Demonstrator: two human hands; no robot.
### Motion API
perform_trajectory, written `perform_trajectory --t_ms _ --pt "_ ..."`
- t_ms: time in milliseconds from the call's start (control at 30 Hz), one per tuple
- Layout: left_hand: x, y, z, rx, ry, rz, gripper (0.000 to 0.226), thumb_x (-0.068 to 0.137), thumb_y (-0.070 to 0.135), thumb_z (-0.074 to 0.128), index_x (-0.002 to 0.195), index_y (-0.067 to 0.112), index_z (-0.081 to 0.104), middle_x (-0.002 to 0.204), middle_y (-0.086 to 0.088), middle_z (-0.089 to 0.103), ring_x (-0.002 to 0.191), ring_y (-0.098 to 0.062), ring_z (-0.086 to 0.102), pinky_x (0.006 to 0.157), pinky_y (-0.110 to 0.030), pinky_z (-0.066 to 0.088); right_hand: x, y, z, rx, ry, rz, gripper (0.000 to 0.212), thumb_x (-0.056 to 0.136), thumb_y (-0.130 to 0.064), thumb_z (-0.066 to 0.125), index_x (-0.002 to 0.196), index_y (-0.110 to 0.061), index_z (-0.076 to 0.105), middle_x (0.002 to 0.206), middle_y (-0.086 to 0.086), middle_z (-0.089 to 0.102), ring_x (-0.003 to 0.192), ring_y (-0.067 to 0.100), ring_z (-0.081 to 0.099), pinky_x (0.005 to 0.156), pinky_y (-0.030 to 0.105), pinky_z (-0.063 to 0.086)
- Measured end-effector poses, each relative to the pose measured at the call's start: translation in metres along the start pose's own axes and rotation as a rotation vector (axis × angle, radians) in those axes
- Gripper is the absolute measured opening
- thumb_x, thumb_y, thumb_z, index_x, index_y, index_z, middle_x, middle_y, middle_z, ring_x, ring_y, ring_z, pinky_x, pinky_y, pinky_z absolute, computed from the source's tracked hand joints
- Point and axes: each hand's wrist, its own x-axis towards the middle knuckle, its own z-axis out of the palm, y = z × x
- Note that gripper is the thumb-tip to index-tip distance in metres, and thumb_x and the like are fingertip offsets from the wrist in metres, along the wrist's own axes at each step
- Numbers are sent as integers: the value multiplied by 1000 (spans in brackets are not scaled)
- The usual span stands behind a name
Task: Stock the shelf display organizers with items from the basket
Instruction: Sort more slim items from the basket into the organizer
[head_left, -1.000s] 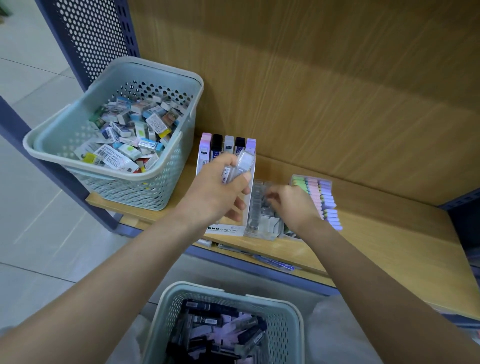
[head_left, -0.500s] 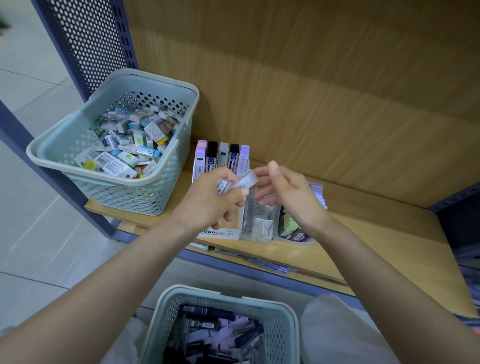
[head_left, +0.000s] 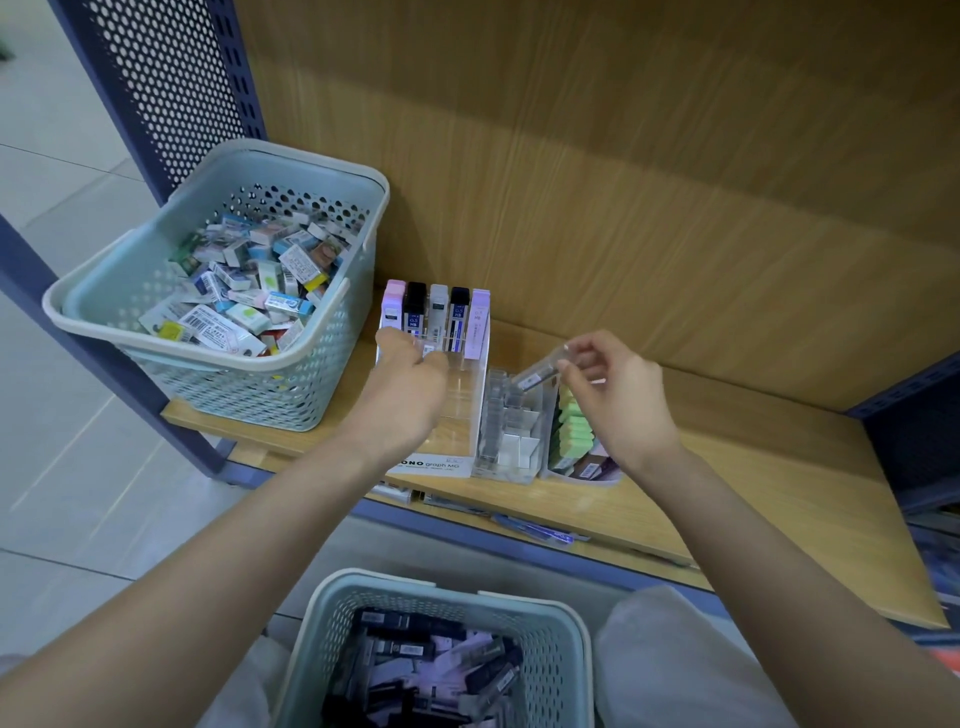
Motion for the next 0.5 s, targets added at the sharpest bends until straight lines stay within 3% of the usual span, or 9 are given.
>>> perform_trajectory --t_ms 33,133,233,333,500 --pt "1 -1 -2 18 15 13 3 98 14 37 96 15 34 78 -7 48 63 -19 44 63 -35 38 1 4 5 -46 -25 2 9 91 -17 60 99 -17 62 79 -13 59 72 -1 56 77 24 52" --pt "1 -5 -8 57 -4 94 19 100 17 36 83 26 36 83 -5 54 64 -16 49 62 -30 43 8 11 18 -130 -110 37 15 93 -19 56 105 -14 64 86 -7 61 77 7 59 76 25 52" --pt "-2 -2 -13 48 -52 164 16 101 21 36 91 29 45 75 -1 54 56 -14 48 54 -25 46 13 15 32 -197 -190 30 18 95 -17 53 109 -13 63 97 3 69 86 19 64 79 37 54" --pt "-2 -1 -13 37 -78 186 13 101 20 37 101 25 49 70 0 54 55 -14 46 52 -25 44 16 17 41 -320 -291 13 23 96 -15 48 113 -12 63 104 10 68 93 26 63 80 40 52" --pt "-1 -1 -11 23 -37 112 14 101 18 36 89 23 42 75 1 59 60 -14 49 55 -27 41 21 24 55 -430 -383 -3 26 99 -15 44 115 -12 65 115 11 59 99 28 59 82 39 49"
